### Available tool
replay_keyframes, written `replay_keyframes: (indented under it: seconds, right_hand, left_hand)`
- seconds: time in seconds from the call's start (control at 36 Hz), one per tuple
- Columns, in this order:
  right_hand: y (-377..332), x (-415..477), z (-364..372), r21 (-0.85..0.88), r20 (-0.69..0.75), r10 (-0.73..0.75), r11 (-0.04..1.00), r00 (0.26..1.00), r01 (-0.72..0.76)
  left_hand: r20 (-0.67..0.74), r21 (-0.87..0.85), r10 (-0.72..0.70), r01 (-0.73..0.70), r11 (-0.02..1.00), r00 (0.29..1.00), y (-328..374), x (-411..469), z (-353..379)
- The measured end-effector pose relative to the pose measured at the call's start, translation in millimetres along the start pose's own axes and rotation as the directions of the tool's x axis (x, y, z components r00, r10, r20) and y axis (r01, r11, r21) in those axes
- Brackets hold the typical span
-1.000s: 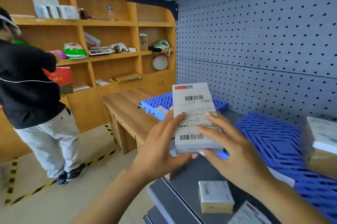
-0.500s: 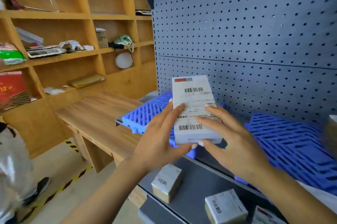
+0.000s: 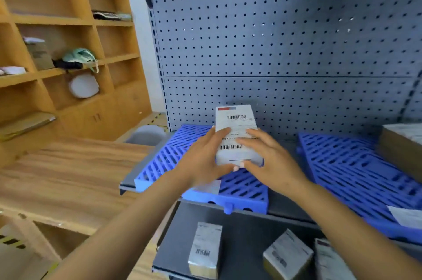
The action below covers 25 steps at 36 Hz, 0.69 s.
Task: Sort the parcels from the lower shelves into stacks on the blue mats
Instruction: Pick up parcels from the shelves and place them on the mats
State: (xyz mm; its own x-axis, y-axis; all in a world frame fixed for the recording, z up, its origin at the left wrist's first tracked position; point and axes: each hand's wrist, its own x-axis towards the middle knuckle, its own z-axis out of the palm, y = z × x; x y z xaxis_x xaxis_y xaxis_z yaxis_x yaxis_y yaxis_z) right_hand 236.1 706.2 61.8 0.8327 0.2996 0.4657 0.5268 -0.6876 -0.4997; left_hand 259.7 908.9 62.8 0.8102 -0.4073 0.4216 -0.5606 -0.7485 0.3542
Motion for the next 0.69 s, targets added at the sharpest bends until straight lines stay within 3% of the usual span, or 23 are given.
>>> replay_keyframes:
  seconds: [0.25, 0.39, 0.69]
  right_hand:
    - [26.7, 17.7, 11.9, -0.080, 0.134, 0.152, 0.987, 0.979, -0.142]
    - [33.7, 22.0, 15.4, -0.133, 0.096, 0.135, 0.984, 0.986, -0.122]
    - [31.6, 26.0, 16.9, -0.269, 0.092, 0.099, 0.960, 0.991, -0.071]
  left_hand:
    - [0.267, 0.156, -0.047, 0.005, 0.988, 0.962, -21.4, 42.6, 15.4]
    - [0.290, 0.305, -0.060, -0.032, 0.952, 0.955, -23.4, 53.6, 15.7]
    - [0.308, 0.382, -0.083, -0.043, 0.923, 0.948, -14.6, 55.0, 11.2]
